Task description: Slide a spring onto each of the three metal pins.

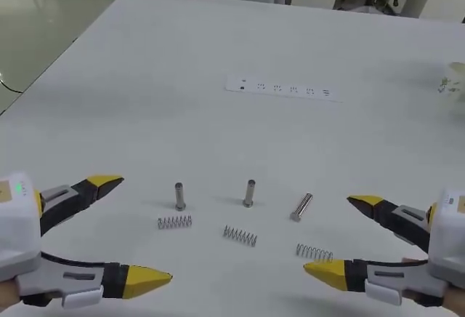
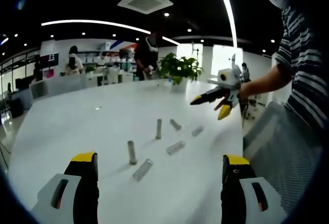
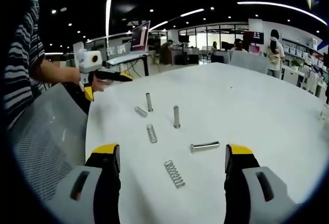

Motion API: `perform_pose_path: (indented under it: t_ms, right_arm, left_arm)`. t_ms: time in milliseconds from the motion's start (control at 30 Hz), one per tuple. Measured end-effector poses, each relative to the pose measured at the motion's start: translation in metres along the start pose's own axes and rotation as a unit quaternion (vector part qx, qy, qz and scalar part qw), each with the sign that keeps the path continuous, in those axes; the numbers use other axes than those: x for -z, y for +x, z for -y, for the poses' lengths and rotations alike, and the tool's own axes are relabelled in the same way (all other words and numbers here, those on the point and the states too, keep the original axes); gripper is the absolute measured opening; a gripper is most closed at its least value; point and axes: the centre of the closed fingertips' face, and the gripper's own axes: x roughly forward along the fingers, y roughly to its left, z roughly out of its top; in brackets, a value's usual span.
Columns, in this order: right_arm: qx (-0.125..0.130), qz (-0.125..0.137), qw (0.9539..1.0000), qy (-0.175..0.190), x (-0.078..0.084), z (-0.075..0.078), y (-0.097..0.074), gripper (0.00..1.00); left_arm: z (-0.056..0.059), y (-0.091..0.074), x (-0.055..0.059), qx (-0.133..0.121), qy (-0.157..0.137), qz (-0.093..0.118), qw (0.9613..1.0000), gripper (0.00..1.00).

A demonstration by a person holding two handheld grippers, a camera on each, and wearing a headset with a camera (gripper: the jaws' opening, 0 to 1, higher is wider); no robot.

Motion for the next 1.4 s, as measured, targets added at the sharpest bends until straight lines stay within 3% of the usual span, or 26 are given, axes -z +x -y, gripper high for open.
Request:
perform_pose_path:
  t_ms: [333, 400, 600, 933, 1167, 1333, 1400]
  right_arm:
    - [-0.001, -0.012, 0.9997, 0.02, -0.001, 0.005, 0.002, 0.74]
    - [0.003, -0.03, 0.9995, 0.014, 0.004, 0.008, 0.003, 0.74]
    - [0.004, -0.045, 0.9989, 0.014, 0.005, 0.011, 0.006, 0.67]
    - [0.023, -0.061, 0.9963, 0.057, 0.002, 0.026, 0.009, 0.55]
    - [0.042, -0.067, 0.9902, 0.114, 0.002, 0.043, 0.012, 0.47]
    - [0.056, -0.063, 0.9831, 0.163, -0.002, 0.05, 0.014, 0.44]
    - [0.062, -0.065, 0.9781, 0.188, -0.002, 0.053, 0.016, 0.43]
  left_arm:
    - [-0.002, -0.002, 0.0, -0.003, -0.003, 0.0, 1.0, 0.98]
    - [-0.002, -0.002, 0.0, -0.004, -0.003, 0.001, 1.0, 0.98]
    - [-0.002, -0.002, 0.0, -0.004, -0.002, -0.001, 1.0, 0.98]
    - [-0.003, -0.002, 0.001, -0.004, -0.001, -0.004, 1.0, 0.98]
    - [-0.003, -0.002, 0.006, -0.002, 0.004, -0.018, 0.9998, 0.98]
    - [-0.003, -0.003, 0.004, -0.003, 0.004, -0.018, 0.9998, 0.98]
    - [-0.004, -0.003, 0.004, -0.005, 0.004, -0.017, 0.9998, 0.98]
